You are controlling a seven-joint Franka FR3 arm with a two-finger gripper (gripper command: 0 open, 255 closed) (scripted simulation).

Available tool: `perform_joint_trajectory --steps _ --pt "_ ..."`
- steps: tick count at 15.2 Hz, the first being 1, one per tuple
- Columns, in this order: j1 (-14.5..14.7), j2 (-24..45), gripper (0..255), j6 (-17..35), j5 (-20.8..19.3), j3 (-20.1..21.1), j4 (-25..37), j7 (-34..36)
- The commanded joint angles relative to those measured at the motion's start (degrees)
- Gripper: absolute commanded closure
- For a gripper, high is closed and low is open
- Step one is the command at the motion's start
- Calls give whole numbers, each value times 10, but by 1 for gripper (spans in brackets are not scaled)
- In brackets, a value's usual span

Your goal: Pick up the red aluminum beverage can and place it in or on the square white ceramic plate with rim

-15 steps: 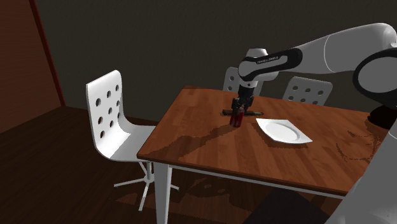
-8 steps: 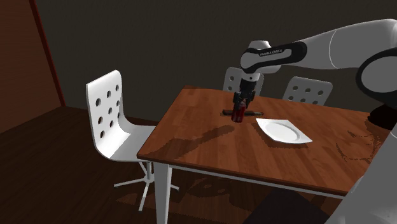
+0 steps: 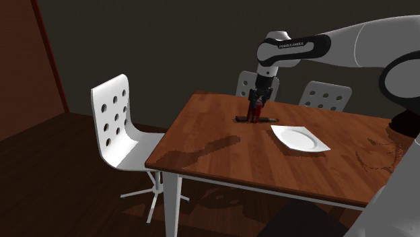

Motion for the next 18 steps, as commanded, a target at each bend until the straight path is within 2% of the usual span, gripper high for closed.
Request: perform_joint_trajectory --steps 1,3,10,18 --pt "0 -2 255 -15 0 0 14 1" --pt "0 -2 255 -26 0 0 24 1" --pt "-36 -77 255 -25 -22 -36 -49 -68" --pt "-80 -134 255 -36 -48 -87 -89 -156"
